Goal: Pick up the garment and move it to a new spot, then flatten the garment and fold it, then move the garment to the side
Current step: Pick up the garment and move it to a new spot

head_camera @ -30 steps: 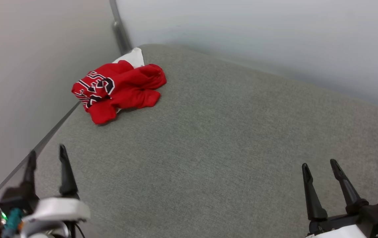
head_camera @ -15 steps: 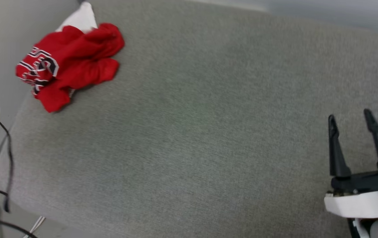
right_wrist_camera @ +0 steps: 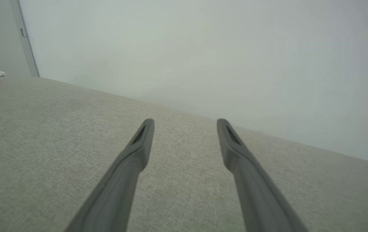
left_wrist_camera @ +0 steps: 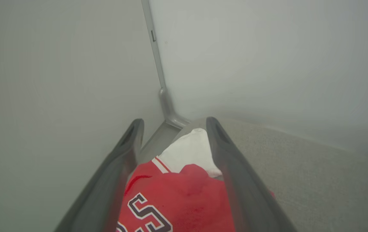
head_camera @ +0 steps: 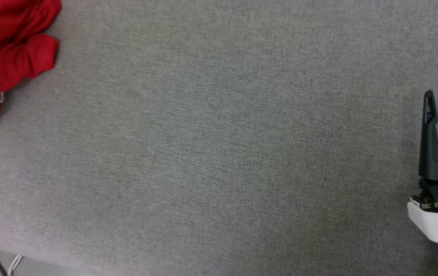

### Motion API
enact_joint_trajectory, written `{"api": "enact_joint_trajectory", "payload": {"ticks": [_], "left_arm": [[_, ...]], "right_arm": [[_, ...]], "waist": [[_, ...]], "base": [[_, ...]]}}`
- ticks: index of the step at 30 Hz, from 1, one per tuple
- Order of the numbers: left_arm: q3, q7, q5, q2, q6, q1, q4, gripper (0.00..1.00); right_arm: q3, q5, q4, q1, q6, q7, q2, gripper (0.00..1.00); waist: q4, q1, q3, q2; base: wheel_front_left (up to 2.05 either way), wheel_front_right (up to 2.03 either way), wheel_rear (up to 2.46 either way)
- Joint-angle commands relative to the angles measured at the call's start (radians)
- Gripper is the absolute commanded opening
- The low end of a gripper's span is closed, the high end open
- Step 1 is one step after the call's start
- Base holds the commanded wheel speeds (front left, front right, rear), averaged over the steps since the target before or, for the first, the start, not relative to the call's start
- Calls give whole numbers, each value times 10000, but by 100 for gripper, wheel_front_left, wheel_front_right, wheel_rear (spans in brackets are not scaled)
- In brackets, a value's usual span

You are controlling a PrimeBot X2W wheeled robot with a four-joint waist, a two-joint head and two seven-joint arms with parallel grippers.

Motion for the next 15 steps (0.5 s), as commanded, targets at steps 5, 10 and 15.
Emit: {"api": "enact_joint_trajectory", "payload": {"ticks": [5,10,15], "left_arm": [[-1292,2877,-1890,857,8,-65,198,100],[-2061,5536,-3685,1350,8,388,184,100],[-2552,6718,-4725,1263,7,963,295,100]], "right_arm": [[-221,74,-433,-259,-7,-24,-342,100],[-277,26,-768,-356,-7,-23,-523,100],[-211,-47,-873,-290,-7,-23,-662,100]], "waist": [[-339,-3,758,0],[-491,-3,1094,0],[-592,-3,1310,0]], "base": [[0,0,0],[0,0,0],[0,0,0]]}}
